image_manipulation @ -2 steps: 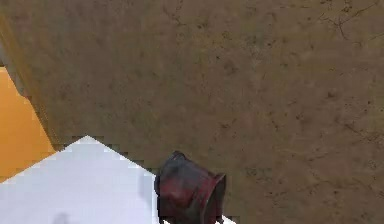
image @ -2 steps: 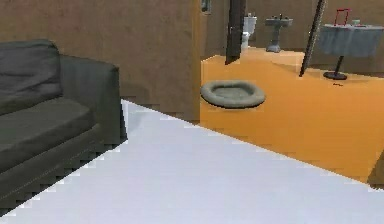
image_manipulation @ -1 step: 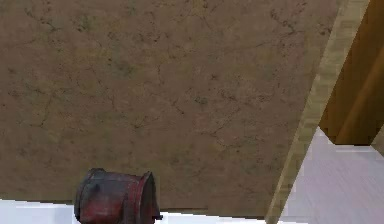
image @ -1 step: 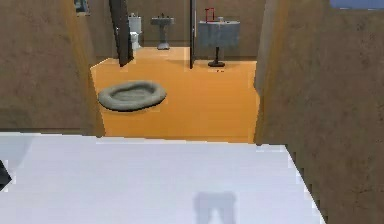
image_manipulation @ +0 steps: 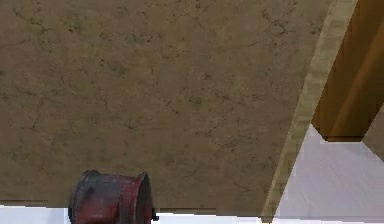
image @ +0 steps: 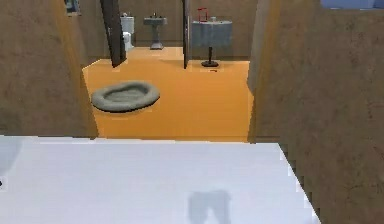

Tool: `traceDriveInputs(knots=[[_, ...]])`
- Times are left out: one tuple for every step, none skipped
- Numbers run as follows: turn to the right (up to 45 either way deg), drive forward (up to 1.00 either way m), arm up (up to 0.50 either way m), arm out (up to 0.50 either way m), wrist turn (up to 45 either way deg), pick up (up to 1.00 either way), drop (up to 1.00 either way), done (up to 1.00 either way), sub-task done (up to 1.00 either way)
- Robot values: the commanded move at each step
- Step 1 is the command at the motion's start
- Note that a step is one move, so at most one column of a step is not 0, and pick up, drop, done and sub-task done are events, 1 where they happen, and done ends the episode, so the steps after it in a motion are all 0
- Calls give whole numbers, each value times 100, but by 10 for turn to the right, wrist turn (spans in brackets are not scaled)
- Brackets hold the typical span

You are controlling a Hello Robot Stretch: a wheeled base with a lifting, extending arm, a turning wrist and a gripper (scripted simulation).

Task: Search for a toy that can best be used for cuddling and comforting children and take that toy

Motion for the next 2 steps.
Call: traceDriveInputs(knots=[[0,100,0,0,0,0,0,0,0],[0,100,0,0,0,0,0,0,0]])
